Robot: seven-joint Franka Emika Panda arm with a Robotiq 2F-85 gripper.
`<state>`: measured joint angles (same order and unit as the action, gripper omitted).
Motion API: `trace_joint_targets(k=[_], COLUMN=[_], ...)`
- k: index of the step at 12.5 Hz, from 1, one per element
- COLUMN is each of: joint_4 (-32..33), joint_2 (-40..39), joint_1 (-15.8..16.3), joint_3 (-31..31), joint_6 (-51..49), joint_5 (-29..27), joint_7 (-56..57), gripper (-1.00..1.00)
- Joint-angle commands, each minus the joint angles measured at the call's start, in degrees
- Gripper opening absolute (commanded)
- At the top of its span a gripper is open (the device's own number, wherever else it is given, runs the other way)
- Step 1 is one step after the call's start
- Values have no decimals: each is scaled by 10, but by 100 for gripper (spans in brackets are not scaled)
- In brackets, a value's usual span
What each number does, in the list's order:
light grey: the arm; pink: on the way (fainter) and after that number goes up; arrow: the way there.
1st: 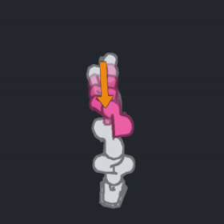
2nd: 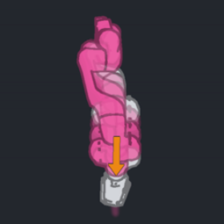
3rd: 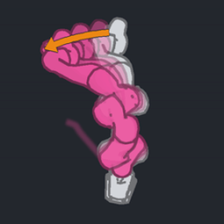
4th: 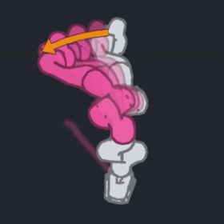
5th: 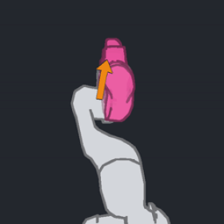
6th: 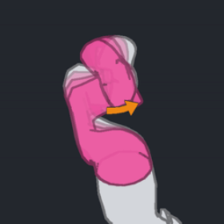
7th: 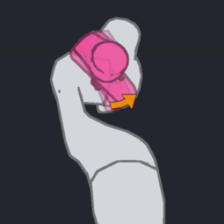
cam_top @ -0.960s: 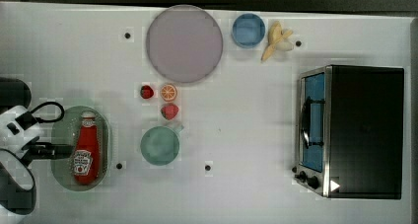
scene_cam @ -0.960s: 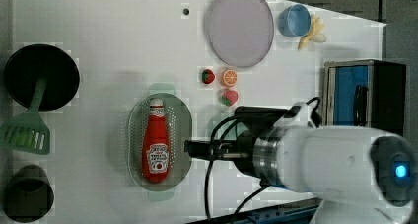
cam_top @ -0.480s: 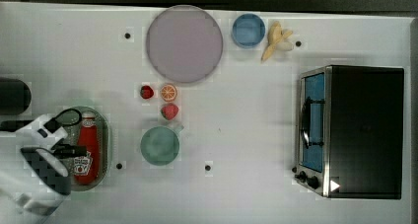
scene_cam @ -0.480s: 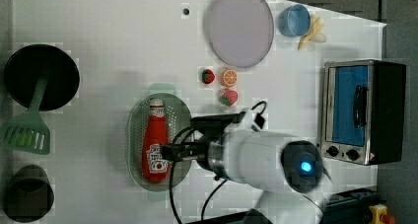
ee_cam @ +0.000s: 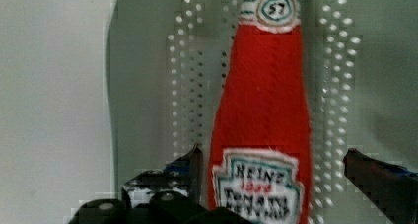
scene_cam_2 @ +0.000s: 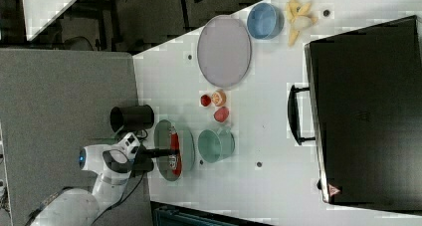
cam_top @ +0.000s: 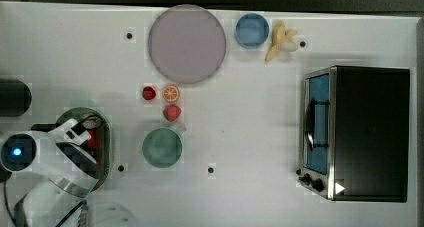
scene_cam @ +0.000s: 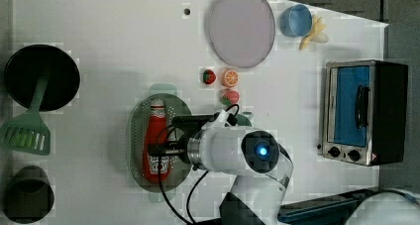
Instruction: Pick ketchup from strainer and place it on the table
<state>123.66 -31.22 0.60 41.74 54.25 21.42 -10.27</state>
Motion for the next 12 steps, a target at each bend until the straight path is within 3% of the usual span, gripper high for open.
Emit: trace_joint_targets(k=[1, 4, 5, 8, 10, 12], joint_4=[-12, -18, -19, -20, -18, -9], joint_2=[-17, -48, -53, -51, -31, 6], joint_1=[14, 26, 29, 36, 30, 5], joint_3=[-13, -20, -24, -30, -22, 14], joint_6=[15, 49, 47, 46, 43, 40], joint_5=[63, 84, 84, 93, 89, 50], joint_7=[-95, -131, -131, -131, -131, -131], gripper=[100, 100, 91, 20, 13, 13])
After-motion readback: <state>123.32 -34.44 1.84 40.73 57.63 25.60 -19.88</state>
